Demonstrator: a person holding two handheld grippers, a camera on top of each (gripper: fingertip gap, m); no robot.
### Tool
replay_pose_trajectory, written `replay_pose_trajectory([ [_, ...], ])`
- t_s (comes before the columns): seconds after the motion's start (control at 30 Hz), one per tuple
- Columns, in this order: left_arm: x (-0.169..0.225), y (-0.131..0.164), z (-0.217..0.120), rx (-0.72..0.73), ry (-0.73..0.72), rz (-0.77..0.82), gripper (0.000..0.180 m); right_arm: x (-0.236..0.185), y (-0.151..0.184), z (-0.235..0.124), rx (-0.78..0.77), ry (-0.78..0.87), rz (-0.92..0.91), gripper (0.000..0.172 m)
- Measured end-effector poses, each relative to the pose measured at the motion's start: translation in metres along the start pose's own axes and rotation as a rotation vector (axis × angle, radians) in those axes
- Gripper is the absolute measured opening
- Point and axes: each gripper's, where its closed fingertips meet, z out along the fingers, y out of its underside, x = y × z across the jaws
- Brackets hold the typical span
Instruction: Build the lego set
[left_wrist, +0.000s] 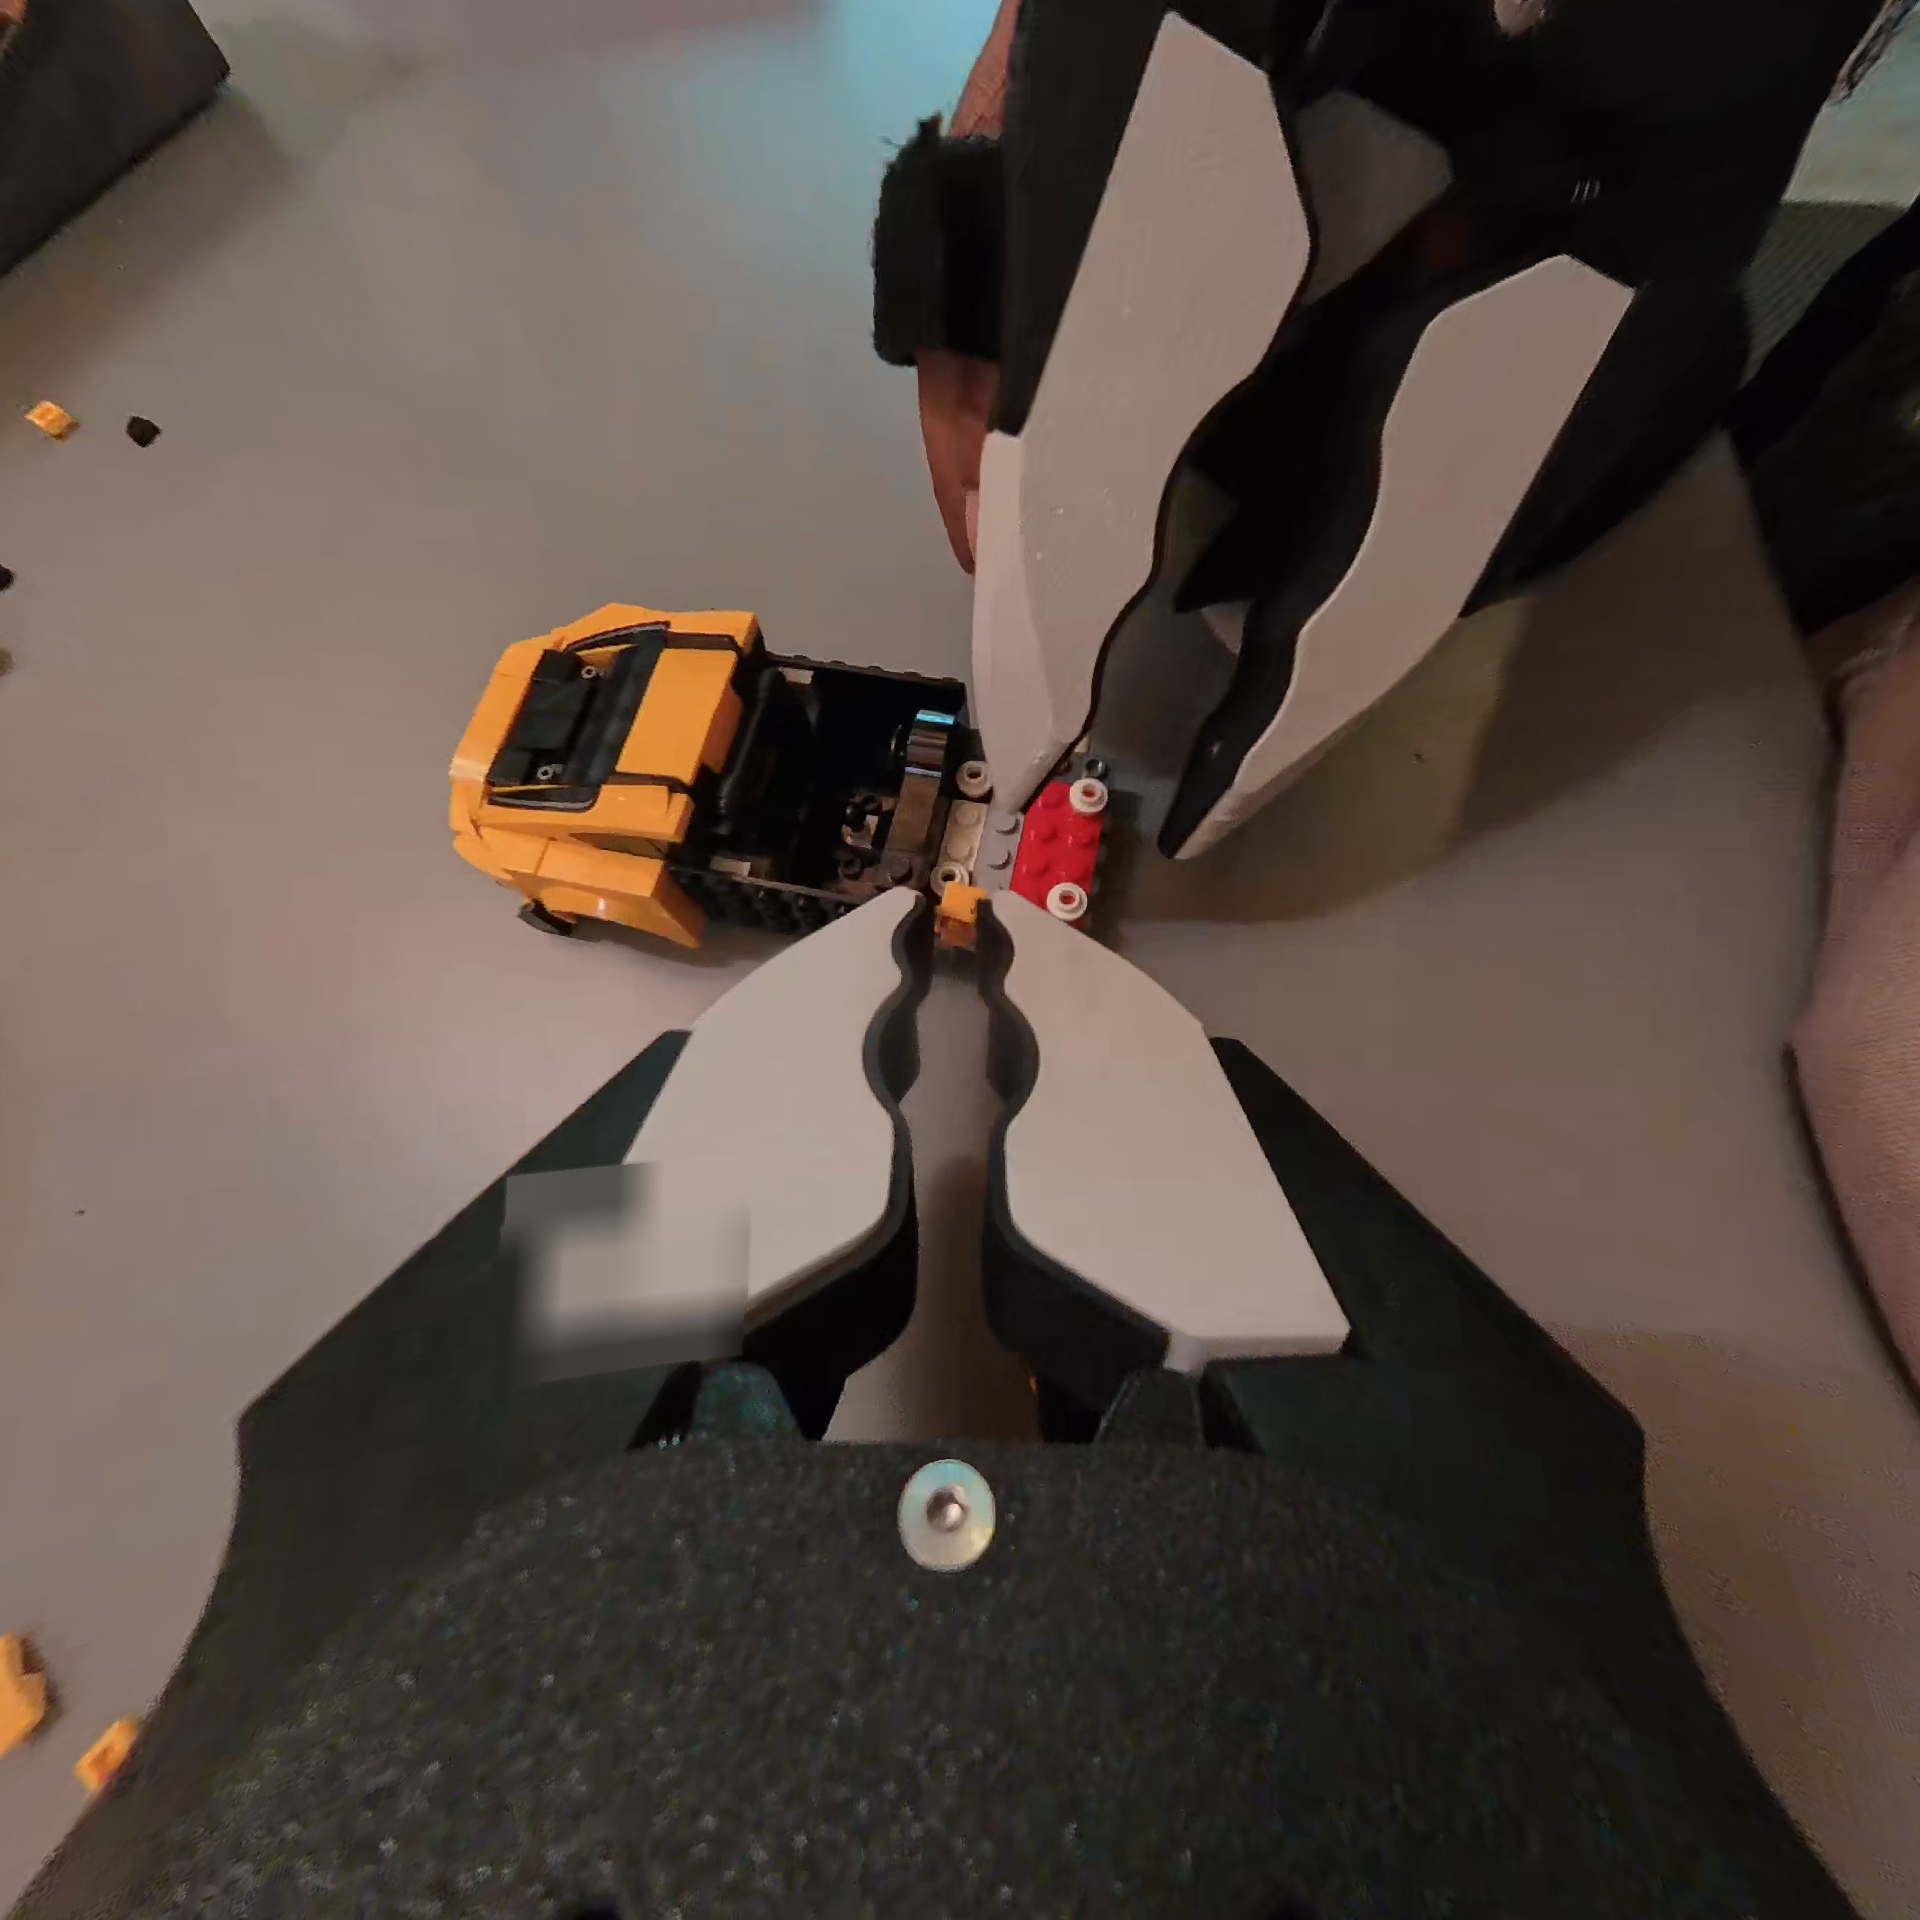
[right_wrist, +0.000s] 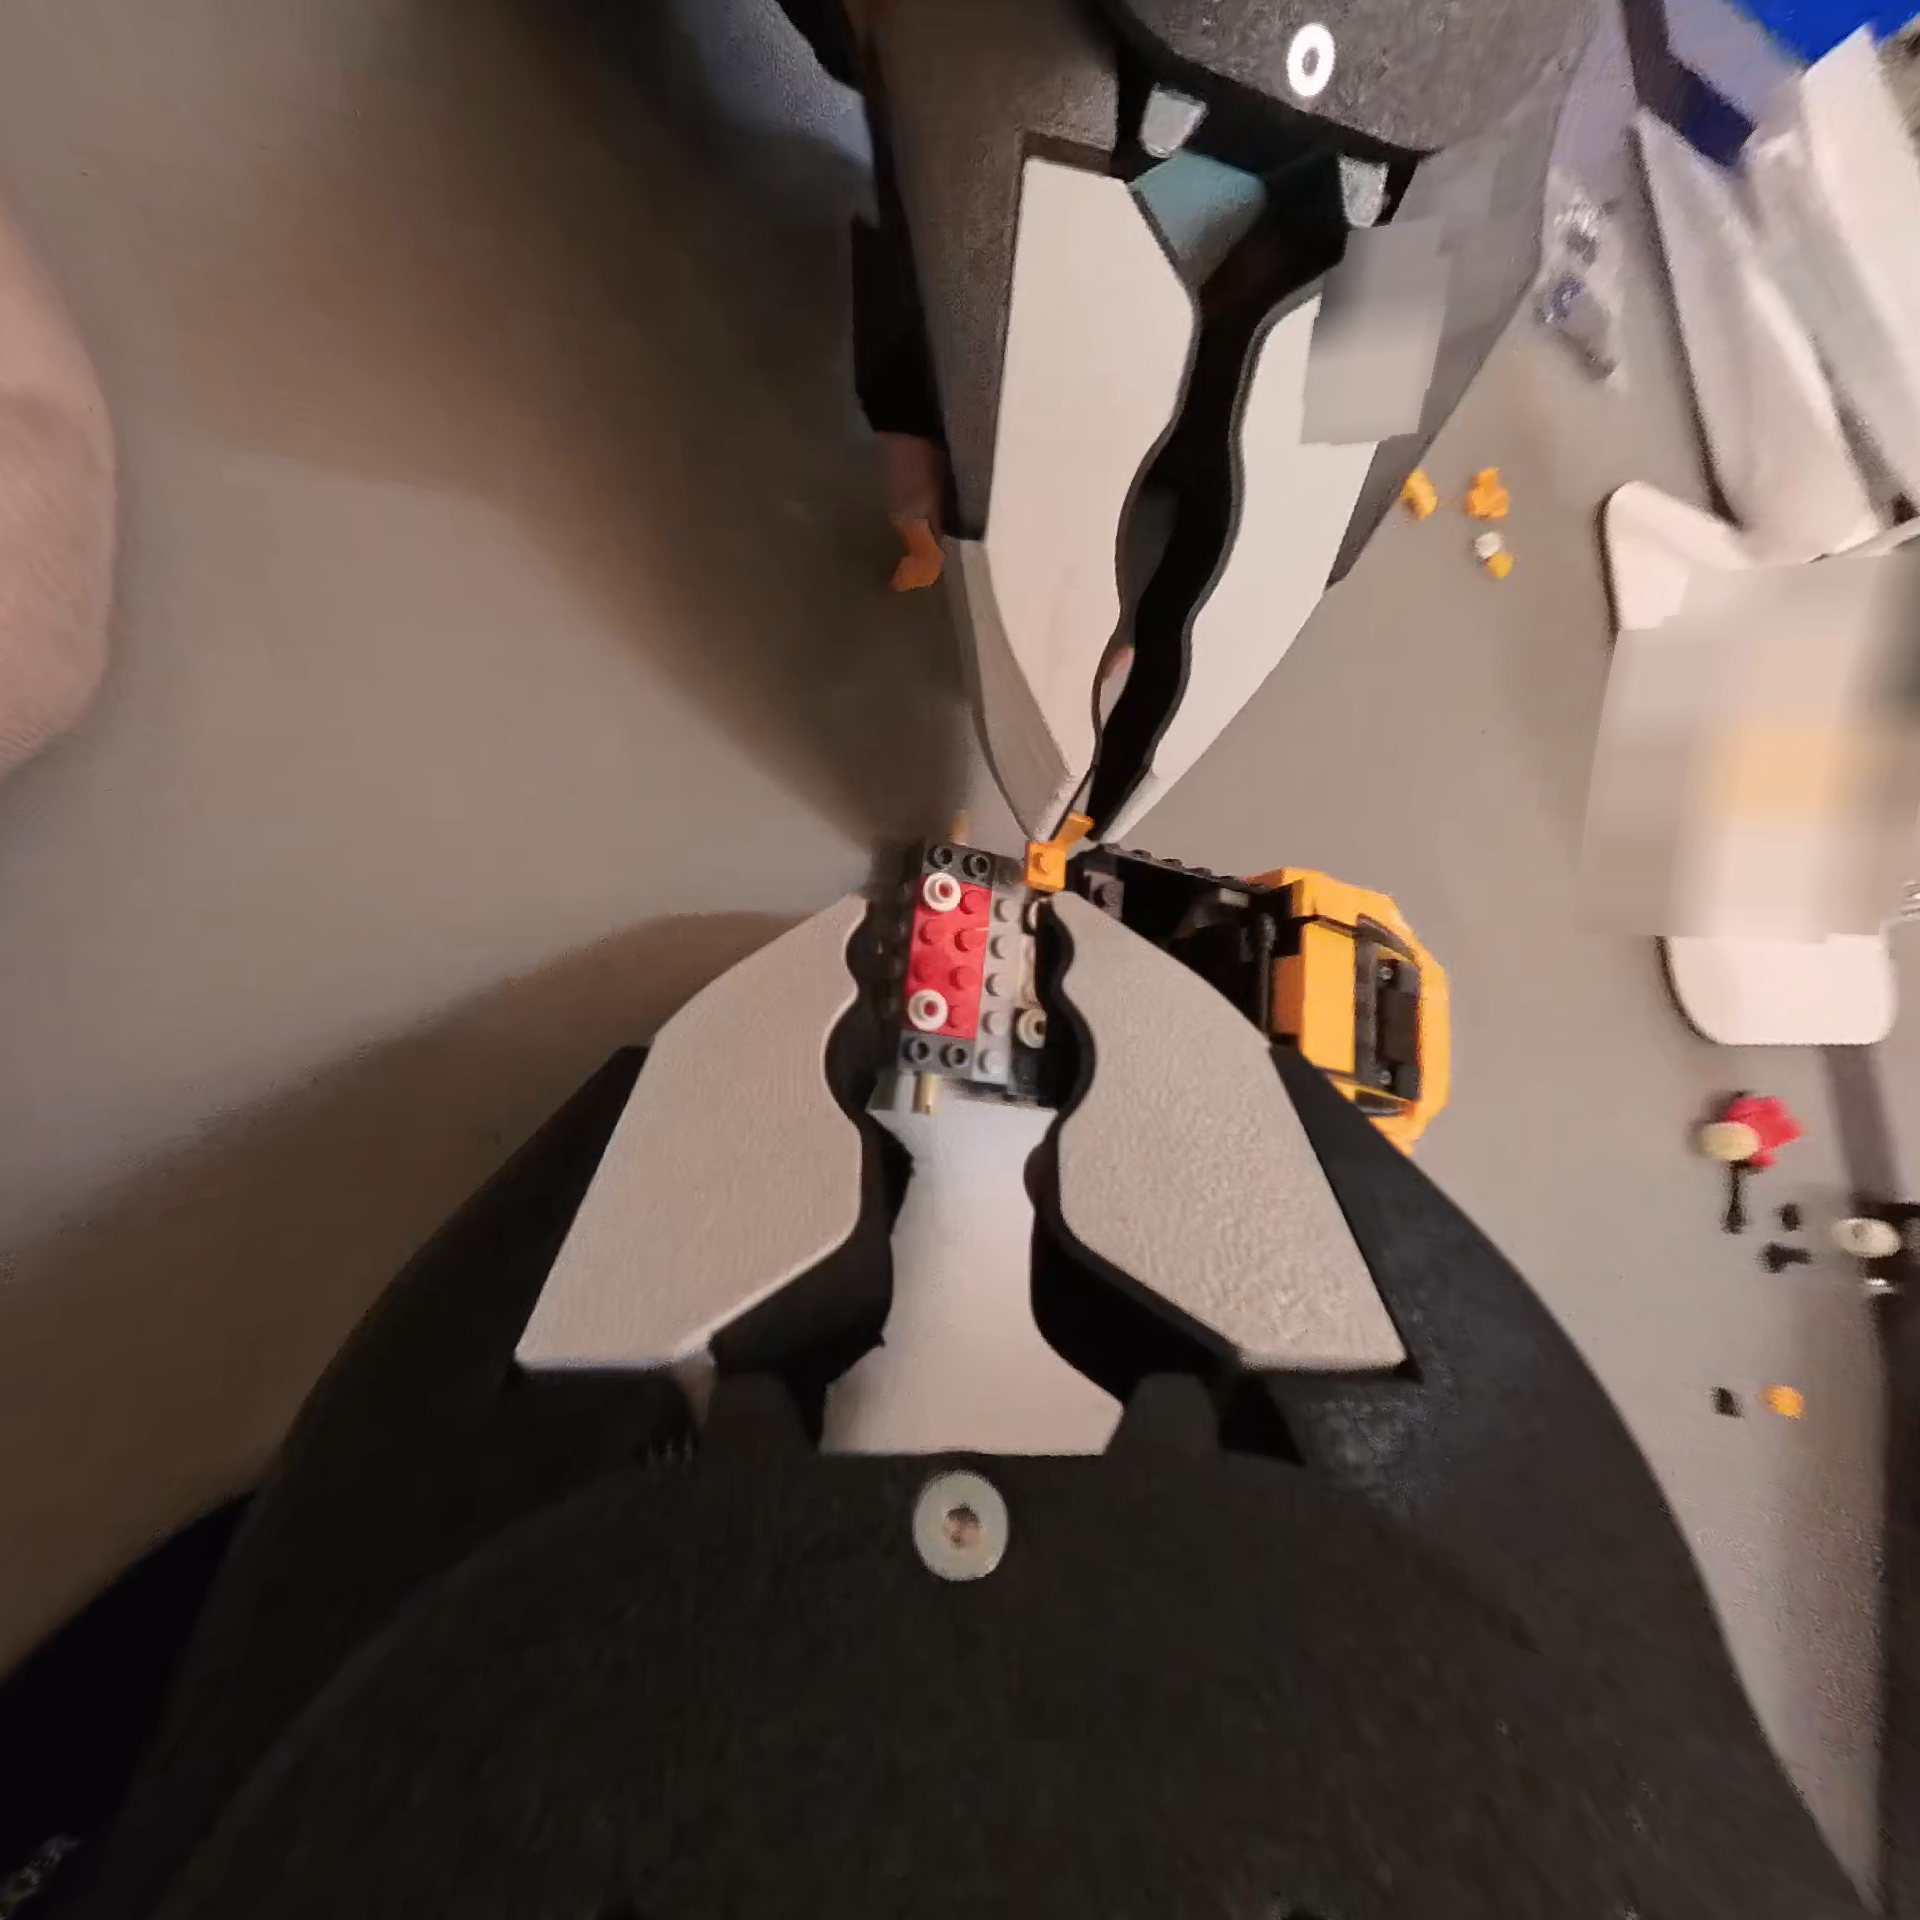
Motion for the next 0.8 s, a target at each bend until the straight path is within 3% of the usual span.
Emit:
replay_pose_trajectory([
  [0.23,-0.003,0.003,0.004,-0.032,-0.061,0.018,0.008,-0.002,-0.003,0.011,-0.034,-0.052,0.105,0.034],
  [0.8,-0.005,-0.002,0.009,0.022,-0.076,-0.075,0.007,-0.001,0.011,0.02,-0.203,-0.013,-0.002,0.045],
])
